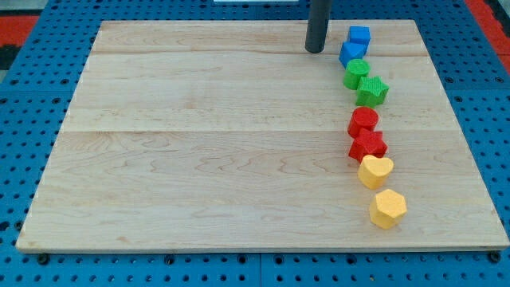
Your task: Nudge the blue cube right a bit
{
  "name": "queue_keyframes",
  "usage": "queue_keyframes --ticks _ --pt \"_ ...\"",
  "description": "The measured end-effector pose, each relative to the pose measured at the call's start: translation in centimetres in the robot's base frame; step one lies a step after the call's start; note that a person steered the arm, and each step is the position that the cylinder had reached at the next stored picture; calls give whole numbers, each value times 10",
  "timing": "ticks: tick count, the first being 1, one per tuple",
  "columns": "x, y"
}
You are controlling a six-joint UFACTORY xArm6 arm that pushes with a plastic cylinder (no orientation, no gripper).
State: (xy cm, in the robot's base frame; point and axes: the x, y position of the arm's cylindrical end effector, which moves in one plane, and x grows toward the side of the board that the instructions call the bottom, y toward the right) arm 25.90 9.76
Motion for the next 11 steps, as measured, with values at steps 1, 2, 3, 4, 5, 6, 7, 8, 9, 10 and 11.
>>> queue_keyframes --ticks 1,2,3,4,5,6,7,8,9,10,11 --pt "-10 1" --pt "-10 1" --pt "-10 8" --pt "-10 22" --pt "-10 36" --pt "-10 47" --pt "-10 57" --pt "-10 64" --pt "-10 69" --pt "-10 79" --pt "-10 84"
